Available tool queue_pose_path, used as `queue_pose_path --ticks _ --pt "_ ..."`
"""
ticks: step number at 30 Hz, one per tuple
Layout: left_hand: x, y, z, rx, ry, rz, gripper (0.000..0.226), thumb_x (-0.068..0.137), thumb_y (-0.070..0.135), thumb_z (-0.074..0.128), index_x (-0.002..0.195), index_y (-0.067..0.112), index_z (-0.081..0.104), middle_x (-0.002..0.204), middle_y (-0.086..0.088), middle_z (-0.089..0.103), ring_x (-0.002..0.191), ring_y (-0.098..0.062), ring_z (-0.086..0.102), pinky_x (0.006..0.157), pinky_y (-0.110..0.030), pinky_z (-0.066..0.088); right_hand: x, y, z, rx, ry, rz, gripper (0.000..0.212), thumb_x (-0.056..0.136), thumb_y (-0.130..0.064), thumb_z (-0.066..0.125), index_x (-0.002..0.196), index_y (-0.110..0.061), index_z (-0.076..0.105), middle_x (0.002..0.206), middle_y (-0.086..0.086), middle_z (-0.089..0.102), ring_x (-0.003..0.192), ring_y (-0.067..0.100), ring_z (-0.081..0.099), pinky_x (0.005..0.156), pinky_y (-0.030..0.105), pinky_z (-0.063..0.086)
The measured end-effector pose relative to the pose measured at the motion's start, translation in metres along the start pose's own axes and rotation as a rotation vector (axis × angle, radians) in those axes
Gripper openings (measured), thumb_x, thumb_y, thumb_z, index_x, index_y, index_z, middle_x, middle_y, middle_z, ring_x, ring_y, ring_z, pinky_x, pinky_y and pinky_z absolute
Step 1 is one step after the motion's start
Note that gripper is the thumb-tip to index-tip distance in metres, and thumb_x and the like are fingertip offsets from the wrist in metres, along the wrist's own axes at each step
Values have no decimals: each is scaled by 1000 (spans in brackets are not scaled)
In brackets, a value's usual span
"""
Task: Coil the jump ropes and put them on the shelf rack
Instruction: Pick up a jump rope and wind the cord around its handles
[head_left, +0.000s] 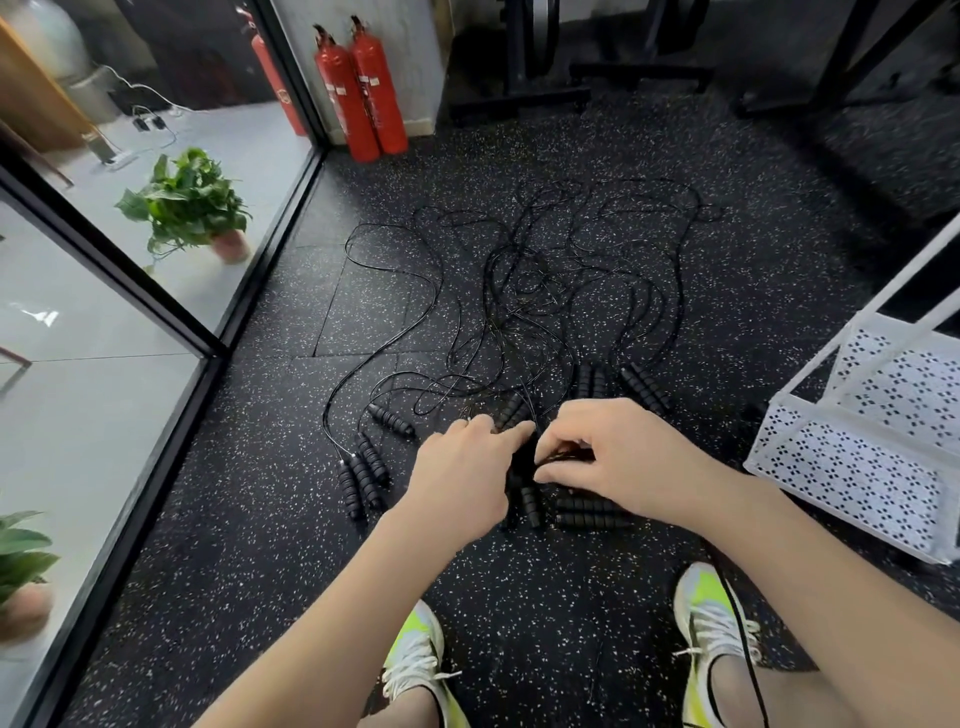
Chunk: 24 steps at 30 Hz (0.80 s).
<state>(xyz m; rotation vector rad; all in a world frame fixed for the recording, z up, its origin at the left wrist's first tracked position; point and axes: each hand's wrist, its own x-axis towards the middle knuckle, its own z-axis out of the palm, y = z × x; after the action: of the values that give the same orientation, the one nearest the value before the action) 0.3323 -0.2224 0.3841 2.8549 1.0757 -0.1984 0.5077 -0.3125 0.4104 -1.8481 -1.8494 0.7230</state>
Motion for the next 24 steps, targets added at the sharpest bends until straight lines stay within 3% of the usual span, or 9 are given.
queue_pose_path --ticks 2,6,9,12,15,18,21,24 --pt "-2 2 1 8 4 33 68 94 24 60 152 42 30 122 1 52 120 -25 51 89 -38 45 2 2 0 79 30 -6 13 81 -44 79 91 -36 75 88 -17 64 88 2 60 82 39 52" --pt "-4 0 -2 1 139 193 55 86 22 67 138 29 48 118 6 57 113 -23 54 88 -37 43 4 6 -16 319 99 75 17 69 -30 91 81 -32 78 87 -14 70 85 4 65 80 27 52" --pt "-4 -5 3 -20 241 312 73 67 16 79 133 28 50 107 10 61 95 -20 58 76 -36 47 7 17 -27 439 127 113 15 71 -25 90 80 -31 80 86 -11 73 75 4 65 75 26 52" --pt "-5 -6 3 -22 347 366 83 63 14 82 137 27 47 115 9 64 97 -21 60 80 -37 46 9 30 -28 518 114 136 13 75 -22 88 84 -29 82 86 -6 75 73 8 65 72 26 52" --pt "-6 -9 -1 15 411 380 86 66 13 82 142 27 45 120 5 64 102 -23 61 85 -39 45 9 41 -25 622 97 147 7 80 -16 83 87 -20 82 79 -2 76 71 6 66 69 18 49" --pt "-7 -11 -3 52 391 377 94 61 15 85 146 28 44 122 3 61 105 -24 59 90 -39 42 10 47 -21 705 102 153 6 83 -13 80 88 -13 82 72 -1 74 67 6 62 67 17 49" --pt "-9 -12 -7 38 421 370 93 61 10 82 146 26 47 122 2 62 107 -25 59 91 -41 44 10 51 -18 777 112 156 13 82 -19 77 91 -10 81 78 0 75 73 8 63 72 19 51" --pt "-9 -8 -13 -61 486 270 83 66 7 77 144 20 50 121 3 65 108 -23 60 90 -42 45 9 56 -10 878 115 230 23 82 -30 75 95 -12 81 93 9 78 86 19 69 81 30 55"
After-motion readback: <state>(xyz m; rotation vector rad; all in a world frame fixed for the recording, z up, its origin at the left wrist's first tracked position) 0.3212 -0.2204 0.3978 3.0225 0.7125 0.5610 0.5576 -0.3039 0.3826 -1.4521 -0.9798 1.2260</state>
